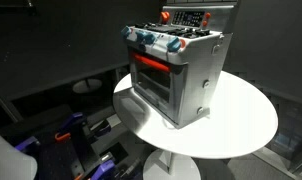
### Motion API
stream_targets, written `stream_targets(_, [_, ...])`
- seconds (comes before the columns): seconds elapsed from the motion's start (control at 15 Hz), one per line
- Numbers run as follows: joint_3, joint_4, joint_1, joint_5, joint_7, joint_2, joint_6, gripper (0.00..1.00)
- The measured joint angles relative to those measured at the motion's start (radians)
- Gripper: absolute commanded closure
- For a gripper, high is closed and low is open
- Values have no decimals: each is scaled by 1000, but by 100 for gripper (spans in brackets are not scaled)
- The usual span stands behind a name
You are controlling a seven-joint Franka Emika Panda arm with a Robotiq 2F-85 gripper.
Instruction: Press a button on the stove
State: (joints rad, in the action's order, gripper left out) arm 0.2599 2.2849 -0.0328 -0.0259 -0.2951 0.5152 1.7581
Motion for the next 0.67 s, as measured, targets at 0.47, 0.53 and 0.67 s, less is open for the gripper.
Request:
stream_targets(0.47, [-2, 0, -5, 0, 0, -2, 5, 0])
stream_targets(0.53, [-3, -3, -5, 0, -1, -4, 15, 0])
stream_targets(0.67, [-5, -16, -5, 0, -10, -13, 42, 0])
